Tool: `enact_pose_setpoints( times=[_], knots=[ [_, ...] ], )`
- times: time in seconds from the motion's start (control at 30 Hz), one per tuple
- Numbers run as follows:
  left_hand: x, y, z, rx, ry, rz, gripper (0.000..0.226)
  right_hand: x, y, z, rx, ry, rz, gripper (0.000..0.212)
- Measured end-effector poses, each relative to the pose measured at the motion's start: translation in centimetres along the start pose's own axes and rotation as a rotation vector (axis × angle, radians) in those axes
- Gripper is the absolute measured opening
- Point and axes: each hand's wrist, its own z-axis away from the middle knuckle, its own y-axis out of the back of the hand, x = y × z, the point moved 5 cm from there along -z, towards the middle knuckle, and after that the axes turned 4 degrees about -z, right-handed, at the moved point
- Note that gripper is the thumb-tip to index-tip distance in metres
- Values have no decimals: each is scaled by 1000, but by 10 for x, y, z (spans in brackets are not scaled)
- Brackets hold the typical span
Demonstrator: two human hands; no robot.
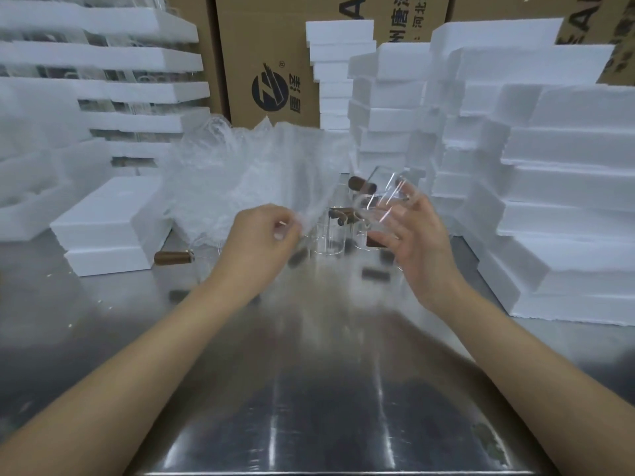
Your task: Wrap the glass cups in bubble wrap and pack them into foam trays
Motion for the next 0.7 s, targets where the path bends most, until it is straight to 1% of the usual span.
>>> enact_pose_setpoints(
  times=[0.07, 0.13, 0.2, 0.27, 0.3, 0.37, 0.4, 0.47, 0.5, 0.57, 0.6, 0.63, 0.7],
  knots=[
    [-6, -5, 4, -38, 84, 80, 19, -6, 3, -1, 45, -9, -159, 53],
    [-11, -8, 6, -54, 150, 121, 31, -13, 4, -1, 61, -27, -316, 50],
    [-13, -9, 7, -65, 196, 146, 39, -18, 3, 0, 40, -64, -422, 47],
    [-12, -12, 8, -93, 218, 203, 42, -19, 0, 0, -3, -97, -494, 47],
    [-11, -14, 8, -108, 213, 191, 41, -19, -2, 1, -28, -109, -521, 48],
    [-9, -15, 8, -131, 202, 126, 39, -18, -6, 2, -70, -132, -509, 50],
    [-9, -15, 8, -142, 217, 135, 35, -17, -9, 2, -88, -142, -470, 53],
    [-11, -18, 8, -163, 283, 270, 24, -15, -11, 3, -106, -156, -385, 63],
    [-11, -18, 8, -158, 318, 359, 21, -13, -12, 3, -111, -166, -354, 62],
    [-11, -14, 7, -99, 362, 483, 34, -12, -13, 5, -117, -192, -325, 54],
    [-12, -12, 6, -61, 375, 515, 40, -11, -14, 6, -149, -210, -330, 56],
    [-13, -9, 5, -36, 388, 538, 41, -11, -17, 8, -204, -236, -336, 62],
    [-12, -8, 5, -26, 423, 604, 39, -11, -23, 12, -358, -323, -322, 72]
  ],
)
